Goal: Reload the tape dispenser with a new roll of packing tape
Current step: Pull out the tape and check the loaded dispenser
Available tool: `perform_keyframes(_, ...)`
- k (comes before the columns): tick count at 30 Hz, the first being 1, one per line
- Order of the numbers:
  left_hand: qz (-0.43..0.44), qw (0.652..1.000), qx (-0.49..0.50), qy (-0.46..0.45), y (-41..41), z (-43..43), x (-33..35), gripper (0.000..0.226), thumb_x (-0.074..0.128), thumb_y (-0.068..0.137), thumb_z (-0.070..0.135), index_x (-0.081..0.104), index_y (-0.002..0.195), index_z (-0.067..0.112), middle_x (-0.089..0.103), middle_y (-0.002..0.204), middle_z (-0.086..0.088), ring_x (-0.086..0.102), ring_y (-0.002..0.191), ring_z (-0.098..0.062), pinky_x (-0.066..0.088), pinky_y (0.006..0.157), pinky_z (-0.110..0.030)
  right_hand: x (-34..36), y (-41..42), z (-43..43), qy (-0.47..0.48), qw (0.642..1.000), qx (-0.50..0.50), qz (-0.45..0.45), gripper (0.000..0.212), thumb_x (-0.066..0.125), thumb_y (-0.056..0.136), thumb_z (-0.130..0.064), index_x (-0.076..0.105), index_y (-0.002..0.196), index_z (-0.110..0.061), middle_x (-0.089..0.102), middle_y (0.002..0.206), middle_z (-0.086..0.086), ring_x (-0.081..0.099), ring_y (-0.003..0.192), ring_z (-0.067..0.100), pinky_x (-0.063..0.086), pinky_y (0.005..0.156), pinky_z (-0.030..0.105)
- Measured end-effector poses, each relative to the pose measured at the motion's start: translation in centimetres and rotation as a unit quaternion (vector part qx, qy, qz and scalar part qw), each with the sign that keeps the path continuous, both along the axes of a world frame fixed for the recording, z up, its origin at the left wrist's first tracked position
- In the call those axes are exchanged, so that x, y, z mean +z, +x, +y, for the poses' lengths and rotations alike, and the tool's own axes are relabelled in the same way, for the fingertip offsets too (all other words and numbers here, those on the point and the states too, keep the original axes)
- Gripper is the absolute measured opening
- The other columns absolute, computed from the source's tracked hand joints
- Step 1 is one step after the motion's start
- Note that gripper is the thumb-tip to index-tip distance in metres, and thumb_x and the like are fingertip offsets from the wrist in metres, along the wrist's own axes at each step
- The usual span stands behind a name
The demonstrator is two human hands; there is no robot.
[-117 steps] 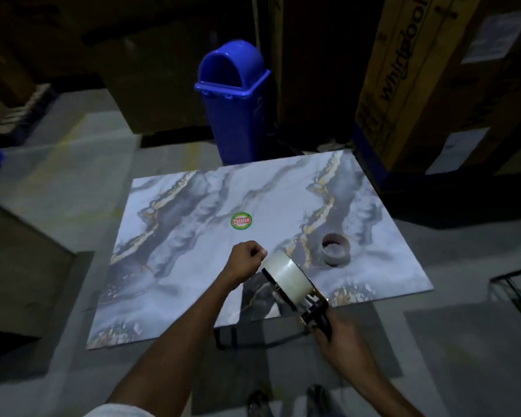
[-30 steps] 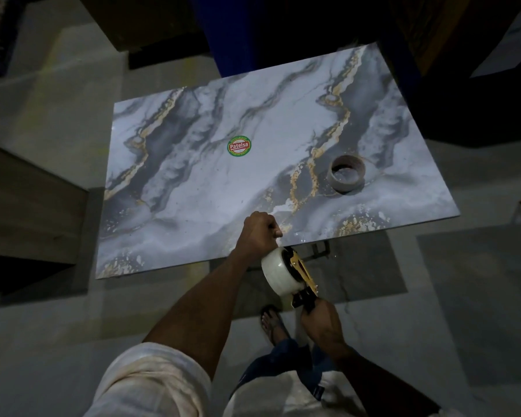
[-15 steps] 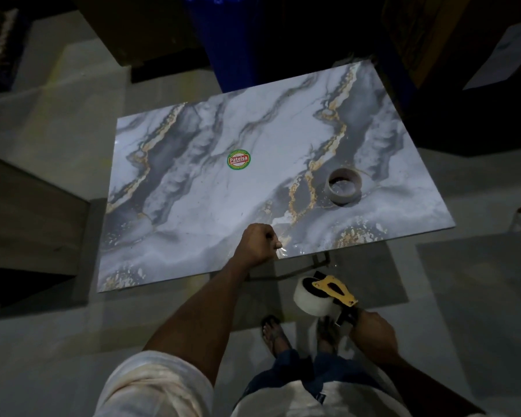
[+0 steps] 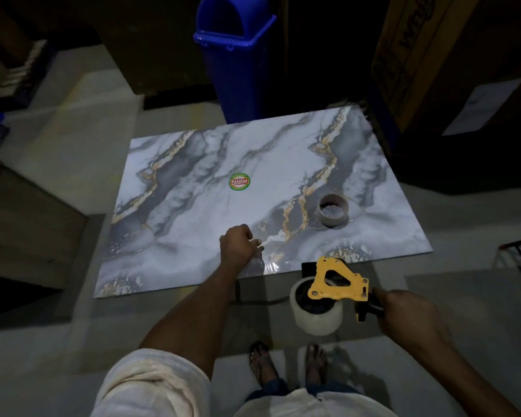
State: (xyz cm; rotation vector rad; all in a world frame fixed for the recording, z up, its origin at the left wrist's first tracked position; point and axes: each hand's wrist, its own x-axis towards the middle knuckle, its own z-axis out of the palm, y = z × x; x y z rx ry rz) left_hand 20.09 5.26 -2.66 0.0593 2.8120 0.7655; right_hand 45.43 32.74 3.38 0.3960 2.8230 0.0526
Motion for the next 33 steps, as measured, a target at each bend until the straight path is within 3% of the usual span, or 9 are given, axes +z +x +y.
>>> perform_keyframes(4, -0.015, 1.0, 0.008, 0.026, -1.1, -0.7, 1.6, 0.025, 0.08, 0.083, 0.036, 0.071, 0.08, 0.013, 0.072, 0.081, -0.004, 0.066, 0.079, -0.023, 0.046, 0.067, -0.03, 1.5, -2.1, 0.3, 0.015, 0.995, -0.002, 0.096, 0.024, 0.079, 0.055, -0.02, 0.068, 0.076, -0.023, 0.062, 0.057, 0.004, 0.065, 0.052, 0.031, 0.042, 0.045, 0.028)
perform_keyframes(8, -0.069, 0.983, -0.041, 0.165, -2.7, 0.2, 6.1, 0.042, 0.065, 0.099, 0.037, 0.072, 0.084, -0.001, 0.07, 0.073, -0.005, 0.065, 0.074, -0.02, 0.048, 0.061, -0.023, 3.4, -7.2, 0.0, -0.016, 0.977, 0.017, 0.211, 0.032, 0.086, 0.052, -0.018, 0.06, 0.07, -0.014, 0.058, 0.053, 0.008, 0.058, 0.047, 0.034, 0.033, 0.046, 0.029)
perform_keyframes(11, -0.041, 0.953, 0.012, 0.301, -4.7, 1.0, 14.6, 0.052, 0.051, 0.103, 0.049, 0.075, 0.094, 0.003, 0.074, 0.08, -0.009, 0.065, 0.073, -0.018, 0.046, 0.068, -0.029, 8.4, -13.2, 0.2, -0.035, 0.937, 0.05, 0.344, 0.036, 0.086, 0.047, -0.016, 0.061, 0.072, -0.014, 0.059, 0.055, 0.01, 0.059, 0.051, 0.036, 0.039, 0.047, 0.032)
perform_keyframes(15, -0.114, 0.928, 0.014, 0.355, -6.3, 0.2, 18.6, 0.074, 0.045, 0.092, 0.076, 0.071, 0.112, 0.01, 0.078, 0.099, -0.011, 0.07, 0.086, -0.018, 0.052, 0.077, -0.035, 11.7, -17.4, -1.3, -0.049, 0.917, 0.104, 0.383, 0.035, 0.088, 0.054, -0.013, 0.06, 0.076, -0.012, 0.056, 0.057, 0.011, 0.054, 0.052, 0.036, 0.029, 0.053, 0.033)
perform_keyframes(17, -0.156, 0.915, -0.028, 0.372, -5.4, 0.2, 19.4, 0.075, 0.055, 0.084, 0.078, 0.069, 0.114, 0.011, 0.078, 0.1, -0.006, 0.072, 0.096, -0.02, 0.057, 0.084, -0.039, 12.0, -18.2, -1.1, -0.004, 0.916, 0.107, 0.387, 0.035, 0.087, 0.06, -0.011, 0.057, 0.079, -0.012, 0.055, 0.062, 0.011, 0.052, 0.057, 0.035, 0.031, 0.056, 0.036)
perform_keyframes(21, -0.148, 0.889, -0.105, 0.42, -3.9, 0.5, 17.4, 0.045, 0.077, 0.086, 0.041, 0.072, 0.122, 0.014, 0.077, 0.117, -0.007, 0.07, 0.113, -0.024, 0.056, 0.098, -0.04, 12.0, -18.2, -1.6, 0.034, 0.908, 0.107, 0.404, 0.038, 0.089, 0.062, -0.01, 0.057, 0.081, -0.01, 0.052, 0.067, 0.011, 0.048, 0.06, 0.033, 0.028, 0.059, 0.038)
perform_keyframes(25, -0.109, 0.837, -0.088, 0.529, -4.6, 1.0, 17.2, 0.031, 0.075, 0.09, 0.016, 0.072, 0.12, 0.01, 0.077, 0.116, -0.006, 0.07, 0.111, -0.022, 0.056, 0.093, -0.033, 12.5, -19.1, -2.4, 0.046, 0.892, 0.131, 0.43, 0.025, 0.08, 0.076, -0.006, 0.056, 0.082, -0.009, 0.051, 0.068, 0.012, 0.049, 0.061, 0.034, 0.032, 0.059, 0.039)
perform_keyframes(30, -0.081, 0.812, -0.098, 0.569, -7.7, -0.2, 17.7, 0.07, 0.089, 0.072, 0.038, 0.066, 0.127, 0.002, 0.074, 0.12, -0.011, 0.069, 0.114, -0.025, 0.057, 0.093, -0.035, 13.8, -22.1, -3.9, 0.038, 0.912, 0.158, 0.377, 0.037, 0.086, 0.065, -0.01, 0.058, 0.089, -0.011, 0.059, 0.071, 0.008, 0.055, 0.062, 0.03, 0.037, 0.057, 0.035)
perform_keyframes(33, -0.069, 0.815, -0.099, 0.567, -9.6, -1.0, 18.0, 0.089, 0.095, 0.061, 0.049, 0.063, 0.128, 0.0, 0.074, 0.118, -0.011, 0.068, 0.112, -0.025, 0.056, 0.093, -0.035, 15.2, -23.7, -4.8, 0.021, 0.938, 0.154, 0.309, 0.043, 0.084, 0.067, -0.021, 0.052, 0.096, -0.017, 0.064, 0.073, 0.002, 0.061, 0.061, 0.027, 0.03, 0.05, 0.028)
